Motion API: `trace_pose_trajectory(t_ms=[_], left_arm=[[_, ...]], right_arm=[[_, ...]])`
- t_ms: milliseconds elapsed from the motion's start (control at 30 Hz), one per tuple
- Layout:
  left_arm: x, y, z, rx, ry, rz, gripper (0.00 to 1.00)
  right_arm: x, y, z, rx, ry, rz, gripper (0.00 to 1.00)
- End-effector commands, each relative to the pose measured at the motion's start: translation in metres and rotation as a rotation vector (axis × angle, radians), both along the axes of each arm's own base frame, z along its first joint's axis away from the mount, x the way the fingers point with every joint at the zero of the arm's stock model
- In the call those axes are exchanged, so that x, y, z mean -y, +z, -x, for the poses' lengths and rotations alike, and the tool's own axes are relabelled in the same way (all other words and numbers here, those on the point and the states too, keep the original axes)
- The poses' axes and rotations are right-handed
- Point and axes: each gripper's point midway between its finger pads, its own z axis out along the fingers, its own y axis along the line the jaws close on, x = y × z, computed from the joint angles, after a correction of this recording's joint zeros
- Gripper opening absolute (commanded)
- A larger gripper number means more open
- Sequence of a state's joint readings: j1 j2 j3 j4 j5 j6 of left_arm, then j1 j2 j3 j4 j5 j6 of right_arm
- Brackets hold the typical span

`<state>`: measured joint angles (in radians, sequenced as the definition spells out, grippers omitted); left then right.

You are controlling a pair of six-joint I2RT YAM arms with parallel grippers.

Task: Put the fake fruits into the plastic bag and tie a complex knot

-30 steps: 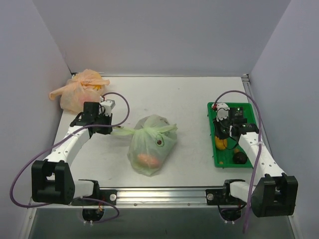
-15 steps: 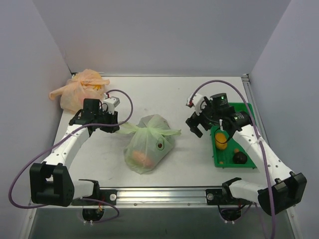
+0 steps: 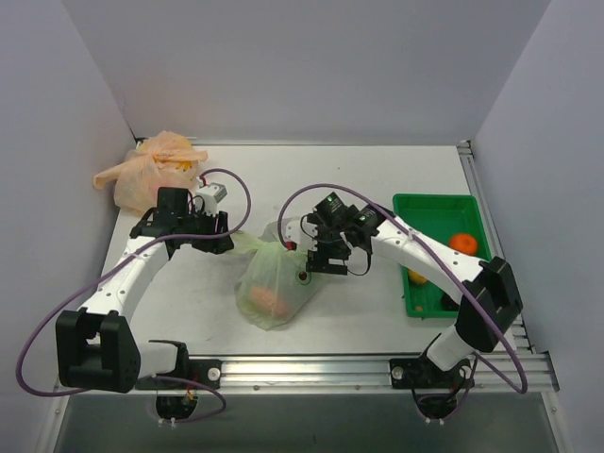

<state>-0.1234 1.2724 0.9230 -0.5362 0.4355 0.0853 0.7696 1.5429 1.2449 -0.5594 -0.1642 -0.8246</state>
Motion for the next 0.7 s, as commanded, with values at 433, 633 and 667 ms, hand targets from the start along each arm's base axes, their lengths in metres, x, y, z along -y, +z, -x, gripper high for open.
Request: trace_pose_trajectory(t_ms=[433,633,667], left_arm=[[-0.064,0.014,-0.037,0.084,0.234,-0.048,0.00],[-0.057,0.020,-0.047,0.078,0.158,0.024,0.00],[-0.052,0.021,-0.049,0.081,0.144,0.036,0.00]], right_arm=[[0.082,0.004,-0.048,0.016,-0.534,-0.039,0.00],[0.108,-0.021,-0.014,-0.110,-0.558,-0.077,0.00],[0.105,-0.022,-0.011,-0.123,-0.549,-0.087,0.00]])
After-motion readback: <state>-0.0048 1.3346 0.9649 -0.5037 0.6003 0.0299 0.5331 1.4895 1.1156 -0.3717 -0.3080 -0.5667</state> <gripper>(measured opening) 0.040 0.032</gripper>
